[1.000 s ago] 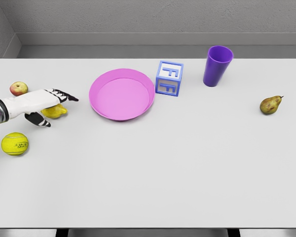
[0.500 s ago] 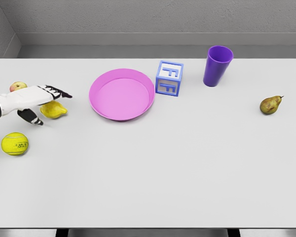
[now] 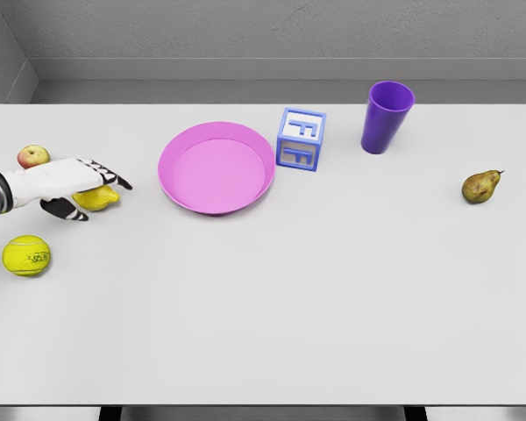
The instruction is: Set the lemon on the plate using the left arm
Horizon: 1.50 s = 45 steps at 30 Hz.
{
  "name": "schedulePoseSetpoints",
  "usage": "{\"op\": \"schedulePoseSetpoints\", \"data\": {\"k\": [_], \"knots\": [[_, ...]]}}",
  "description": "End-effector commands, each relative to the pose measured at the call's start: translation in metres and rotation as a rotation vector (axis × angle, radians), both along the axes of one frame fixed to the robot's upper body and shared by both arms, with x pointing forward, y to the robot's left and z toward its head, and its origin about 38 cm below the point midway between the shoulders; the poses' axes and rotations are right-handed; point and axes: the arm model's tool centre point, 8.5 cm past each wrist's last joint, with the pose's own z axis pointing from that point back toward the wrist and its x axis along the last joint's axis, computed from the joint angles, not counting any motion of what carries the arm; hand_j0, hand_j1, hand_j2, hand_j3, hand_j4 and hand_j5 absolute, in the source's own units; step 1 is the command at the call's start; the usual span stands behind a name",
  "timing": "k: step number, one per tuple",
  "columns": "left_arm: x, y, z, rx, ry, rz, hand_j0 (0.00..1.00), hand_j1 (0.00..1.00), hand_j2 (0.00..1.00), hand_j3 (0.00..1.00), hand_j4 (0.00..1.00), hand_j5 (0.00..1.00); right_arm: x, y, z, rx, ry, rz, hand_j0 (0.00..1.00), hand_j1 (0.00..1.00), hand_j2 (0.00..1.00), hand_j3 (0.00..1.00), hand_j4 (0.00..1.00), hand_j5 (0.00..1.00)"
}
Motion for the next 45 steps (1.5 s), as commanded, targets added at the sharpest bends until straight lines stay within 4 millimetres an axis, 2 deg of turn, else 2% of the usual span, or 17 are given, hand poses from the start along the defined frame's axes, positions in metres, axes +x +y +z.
{"op": "schedulePoseSetpoints", "data": {"k": [1, 3, 6, 9, 11, 15, 17, 23, 28, 31, 37, 45], "knots": [[0.000, 0.002, -0.001, 0.000, 0.004, 0.004, 0.83, 0.83, 0.83, 0.83, 0.83, 0.83, 0.000, 0.000, 0.000, 0.000, 0.000, -0.001, 1.00, 1.00, 1.00, 1.00, 1.00, 1.00], [0.000, 0.003, -0.001, -0.001, 0.005, 0.008, 0.83, 0.83, 0.83, 0.83, 0.83, 0.83, 0.000, 0.000, 0.000, 0.000, 0.000, -0.001, 1.00, 1.00, 1.00, 1.00, 1.00, 1.00], [0.000, 0.004, -0.001, 0.005, 0.006, 0.009, 0.74, 0.74, 0.74, 0.74, 0.74, 0.74, 0.000, 0.000, 0.000, 0.000, 0.000, 0.000, 1.00, 1.00, 1.00, 1.00, 1.00, 1.00], [-0.001, 0.007, 0.000, 0.012, 0.007, 0.013, 0.71, 0.71, 0.71, 0.71, 0.71, 0.71, 0.000, 0.000, 0.000, 0.000, 0.000, 0.000, 1.00, 1.00, 1.00, 1.00, 1.00, 1.00], [-0.001, 0.009, 0.001, 0.014, 0.006, 0.016, 0.64, 0.64, 0.64, 0.64, 0.64, 0.64, 0.000, 0.000, 0.000, 0.000, 0.000, -0.001, 1.00, 1.00, 1.00, 1.00, 1.00, 1.00], [-0.001, 0.011, 0.002, 0.016, 0.004, 0.019, 0.61, 0.61, 0.61, 0.61, 0.61, 0.61, 0.000, 0.000, 0.000, 0.000, 0.000, 0.000, 1.00, 1.00, 1.00, 1.00, 1.00, 1.00], [-0.002, 0.011, 0.002, 0.019, 0.006, 0.017, 0.57, 0.57, 0.57, 0.57, 0.57, 0.57, 0.000, 0.000, 0.000, 0.000, 0.000, -0.001, 1.00, 1.00, 1.00, 1.00, 1.00, 1.00], [-0.002, 0.008, 0.004, 0.012, 0.000, 0.009, 0.55, 0.55, 0.55, 0.55, 0.55, 0.55, 0.000, 0.000, 0.000, 0.000, 0.000, 0.000, 1.00, 1.00, 1.00, 1.00, 1.00, 1.00], [-0.001, 0.005, 0.012, 0.003, -0.022, 0.000, 0.55, 0.55, 0.55, 0.55, 0.55, 0.55, 0.000, 0.000, 0.000, 0.000, 0.000, 0.000, 1.00, 1.00, 1.00, 1.00, 1.00, 1.00], [0.004, -0.001, 0.027, -0.001, -0.059, -0.017, 0.55, 0.55, 0.55, 0.55, 0.55, 0.55, 0.000, 0.000, 0.000, 0.000, 0.000, -0.001, 1.00, 1.00, 1.00, 1.00, 1.00, 1.00], [0.006, -0.002, 0.031, -0.007, -0.069, -0.020, 0.53, 0.53, 0.53, 0.53, 0.53, 0.53, 0.000, 0.000, 0.000, 0.000, 0.000, 0.000, 1.00, 1.00, 1.00, 1.00, 1.00, 1.00], [0.009, -0.019, 0.040, -0.035, -0.099, -0.052, 0.53, 0.53, 0.53, 0.53, 0.53, 0.53, 0.000, 0.000, 0.000, 0.000, 0.000, 0.000, 1.00, 1.00, 1.00, 1.00, 1.00, 1.00]]}}
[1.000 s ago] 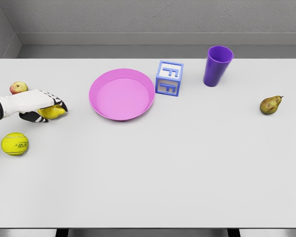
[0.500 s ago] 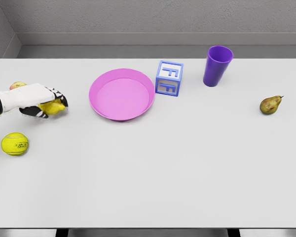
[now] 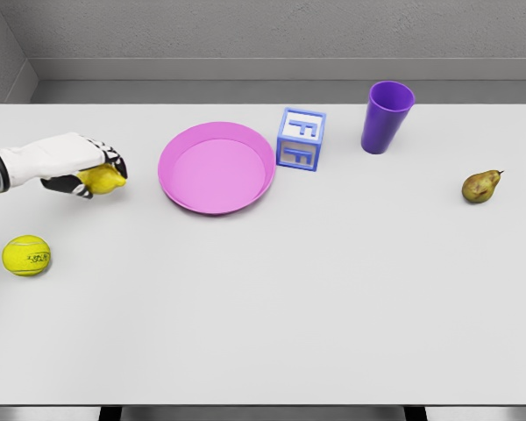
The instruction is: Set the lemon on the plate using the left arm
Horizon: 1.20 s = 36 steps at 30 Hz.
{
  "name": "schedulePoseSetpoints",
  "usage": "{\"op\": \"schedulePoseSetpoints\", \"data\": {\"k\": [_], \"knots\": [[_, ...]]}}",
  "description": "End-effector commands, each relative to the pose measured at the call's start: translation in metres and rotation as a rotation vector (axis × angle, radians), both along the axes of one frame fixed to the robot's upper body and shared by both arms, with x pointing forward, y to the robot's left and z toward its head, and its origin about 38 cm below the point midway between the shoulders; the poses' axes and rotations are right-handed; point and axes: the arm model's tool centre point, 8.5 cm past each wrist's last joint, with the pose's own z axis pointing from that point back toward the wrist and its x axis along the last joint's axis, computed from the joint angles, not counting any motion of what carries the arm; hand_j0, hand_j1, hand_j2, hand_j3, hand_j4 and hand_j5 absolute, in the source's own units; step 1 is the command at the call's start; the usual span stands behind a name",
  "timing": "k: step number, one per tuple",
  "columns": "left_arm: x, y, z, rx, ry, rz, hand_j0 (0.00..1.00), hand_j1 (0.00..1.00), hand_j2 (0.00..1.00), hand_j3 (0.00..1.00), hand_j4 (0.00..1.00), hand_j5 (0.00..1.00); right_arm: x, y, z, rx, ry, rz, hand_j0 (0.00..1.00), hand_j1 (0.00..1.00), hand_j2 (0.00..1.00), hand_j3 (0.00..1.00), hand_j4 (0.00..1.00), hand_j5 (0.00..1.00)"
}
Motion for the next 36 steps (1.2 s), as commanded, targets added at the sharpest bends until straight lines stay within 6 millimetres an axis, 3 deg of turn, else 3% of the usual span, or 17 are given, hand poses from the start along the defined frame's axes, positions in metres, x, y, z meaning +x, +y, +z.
{"op": "schedulePoseSetpoints", "data": {"k": [1, 26, 36], "knots": [[0.001, -0.008, 0.002, -0.019, -0.010, -0.014, 0.53, 0.53, 0.53, 0.53, 0.53, 0.53, 0.000, 0.000, 0.000, 0.000, 0.000, 0.001, 1.00, 1.00, 1.00, 1.00, 1.00, 1.00], [0.009, -0.088, 0.017, -0.120, -0.079, -0.157, 0.54, 0.54, 0.54, 0.54, 0.54, 0.54, 0.000, 0.000, 0.000, 0.000, 0.000, -0.001, 1.00, 1.00, 1.00, 1.00, 1.00, 1.00], [0.014, -0.108, 0.021, -0.141, -0.086, -0.184, 0.54, 0.54, 0.54, 0.54, 0.54, 0.54, 0.000, 0.000, 0.000, 0.000, 0.000, 0.001, 1.00, 1.00, 1.00, 1.00, 1.00, 1.00]]}}
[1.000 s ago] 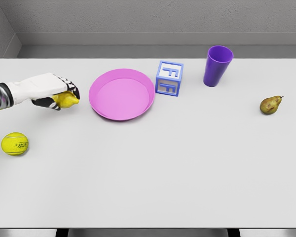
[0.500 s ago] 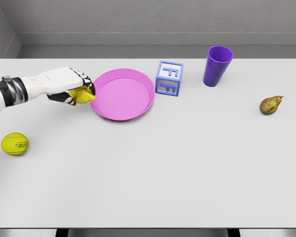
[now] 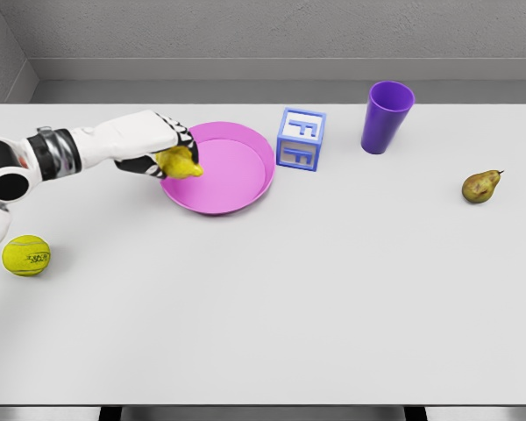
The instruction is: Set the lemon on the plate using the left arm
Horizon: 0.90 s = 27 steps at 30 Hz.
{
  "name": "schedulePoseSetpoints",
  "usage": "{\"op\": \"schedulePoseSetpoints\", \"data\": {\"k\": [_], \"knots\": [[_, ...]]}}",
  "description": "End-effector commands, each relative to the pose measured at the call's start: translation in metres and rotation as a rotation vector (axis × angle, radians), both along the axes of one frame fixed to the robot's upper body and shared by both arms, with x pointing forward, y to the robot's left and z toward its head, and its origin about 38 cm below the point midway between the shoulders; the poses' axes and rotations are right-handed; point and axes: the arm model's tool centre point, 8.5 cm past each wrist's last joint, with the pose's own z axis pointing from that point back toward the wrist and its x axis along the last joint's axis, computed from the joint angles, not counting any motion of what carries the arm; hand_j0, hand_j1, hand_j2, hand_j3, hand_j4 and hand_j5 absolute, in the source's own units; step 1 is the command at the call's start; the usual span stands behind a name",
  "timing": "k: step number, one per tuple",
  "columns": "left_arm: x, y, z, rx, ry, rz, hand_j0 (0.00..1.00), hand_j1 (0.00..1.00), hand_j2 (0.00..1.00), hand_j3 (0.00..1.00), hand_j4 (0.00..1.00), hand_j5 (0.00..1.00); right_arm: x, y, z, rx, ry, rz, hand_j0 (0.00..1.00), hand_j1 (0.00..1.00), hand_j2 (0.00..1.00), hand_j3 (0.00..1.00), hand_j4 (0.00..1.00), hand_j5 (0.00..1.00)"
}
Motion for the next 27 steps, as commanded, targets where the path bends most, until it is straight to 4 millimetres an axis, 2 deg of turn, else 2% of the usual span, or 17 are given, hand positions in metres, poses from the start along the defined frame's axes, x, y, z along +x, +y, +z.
{"op": "schedulePoseSetpoints", "data": {"k": [1, 5, 6, 7, 14, 17, 20, 24, 27], "knots": [[0.001, -0.006, 0.000, -0.015, 0.003, -0.007, 0.54, 0.54, 0.54, 0.54, 0.54, 0.54, 0.000, 0.000, 0.000, 0.000, 0.000, 0.001, 1.00, 1.00, 1.00, 1.00, 1.00, 1.00], [0.002, -0.020, 0.001, -0.029, -0.005, -0.027, 0.55, 0.55, 0.55, 0.55, 0.55, 0.55, 0.000, 0.000, 0.000, 0.000, 0.000, -0.001, 1.00, 1.00, 1.00, 1.00, 1.00, 1.00], [0.002, -0.022, 0.001, -0.035, -0.006, -0.029, 0.68, 0.68, 0.68, 0.68, 0.68, 0.68, 0.000, 0.000, 0.000, 0.000, 0.000, 0.001, 1.00, 1.00, 1.00, 1.00, 1.00, 1.00], [0.002, -0.023, 0.001, -0.043, -0.006, -0.029, 1.00, 1.00, 1.00, 1.00, 1.00, 1.00, 0.000, 0.000, 0.000, 0.000, 0.000, 0.001, 1.00, 1.00, 1.00, 1.00, 1.00, 1.00], [0.003, -0.019, 0.006, -0.054, -0.014, -0.023, 1.00, 1.00, 1.00, 1.00, 1.00, 1.00, 0.000, 0.000, 0.000, 0.000, 0.000, -0.001, 1.00, 1.00, 1.00, 1.00, 1.00, 1.00], [0.008, 0.006, 0.026, -0.098, -0.058, 0.044, 1.00, 1.00, 1.00, 1.00, 1.00, 1.00, 0.000, 0.000, 0.000, 0.000, 0.000, -0.001, 1.00, 1.00, 1.00, 1.00, 1.00, 1.00], [0.007, 0.043, 0.037, -0.081, -0.082, 0.114, 1.00, 1.00, 1.00, 1.00, 1.00, 1.00, 0.000, 0.000, 0.000, 0.000, 0.000, -0.001, 1.00, 1.00, 1.00, 1.00, 1.00, 1.00], [-0.013, 0.093, 0.008, -0.097, -0.030, 0.231, 1.00, 1.00, 1.00, 1.00, 1.00, 1.00, 0.000, 0.000, 0.000, 0.000, 0.000, -0.001, 1.00, 1.00, 1.00, 1.00, 1.00, 1.00], [-0.016, 0.104, 0.005, -0.084, -0.020, 0.252, 1.00, 1.00, 1.00, 1.00, 1.00, 1.00, 0.000, 0.000, 0.000, 0.000, 0.000, 0.001, 1.00, 1.00, 1.00, 1.00, 1.00, 1.00]]}}
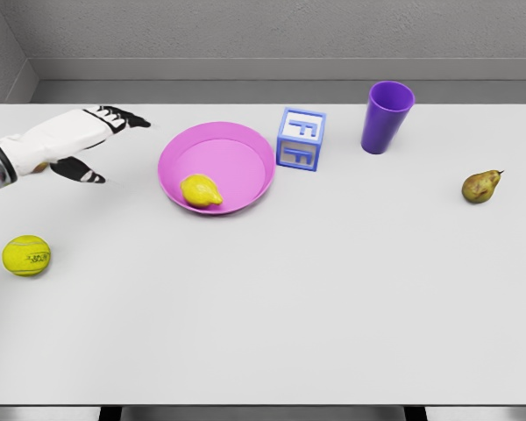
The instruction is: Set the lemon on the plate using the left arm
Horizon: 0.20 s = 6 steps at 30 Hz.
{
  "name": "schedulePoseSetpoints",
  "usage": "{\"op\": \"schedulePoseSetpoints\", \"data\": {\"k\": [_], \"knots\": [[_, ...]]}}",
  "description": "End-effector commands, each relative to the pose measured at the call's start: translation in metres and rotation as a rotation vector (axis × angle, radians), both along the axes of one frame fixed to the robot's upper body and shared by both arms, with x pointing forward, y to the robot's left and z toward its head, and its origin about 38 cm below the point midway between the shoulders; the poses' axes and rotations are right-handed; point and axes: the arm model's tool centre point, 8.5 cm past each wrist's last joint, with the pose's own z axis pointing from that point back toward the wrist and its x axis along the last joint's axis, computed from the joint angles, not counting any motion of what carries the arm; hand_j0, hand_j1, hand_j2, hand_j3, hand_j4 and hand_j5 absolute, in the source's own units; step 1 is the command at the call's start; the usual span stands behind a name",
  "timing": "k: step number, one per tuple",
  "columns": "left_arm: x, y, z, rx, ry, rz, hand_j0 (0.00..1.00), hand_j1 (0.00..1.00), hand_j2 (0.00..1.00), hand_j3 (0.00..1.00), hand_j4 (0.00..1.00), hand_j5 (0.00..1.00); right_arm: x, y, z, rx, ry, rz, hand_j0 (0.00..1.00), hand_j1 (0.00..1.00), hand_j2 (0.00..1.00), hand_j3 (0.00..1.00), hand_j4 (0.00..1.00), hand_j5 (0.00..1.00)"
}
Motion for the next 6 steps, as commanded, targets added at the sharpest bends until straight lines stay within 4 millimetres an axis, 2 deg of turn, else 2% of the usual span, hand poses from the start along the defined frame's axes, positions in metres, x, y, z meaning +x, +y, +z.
{"op": "schedulePoseSetpoints", "data": {"k": [1, 6], "knots": [[0.0003, 0.0161, 0.0074, -0.010, -0.012, 0.039, 1.00, 1.00, 1.00, 1.00, 1.00, 1.00, 0.0000, 0.0000, 0.0000, 0.000, 0.000, -0.001, 1.00, 1.00, 1.00, 1.00, 1.00, 1.00], [0.0003, 0.0162, 0.0073, -0.009, -0.012, 0.039, 1.00, 1.00, 1.00, 1.00, 1.00, 1.00, 0.0000, 0.0000, 0.0000, 0.000, 0.000, -0.001, 1.00, 1.00, 1.00, 1.00, 1.00, 1.00]]}}
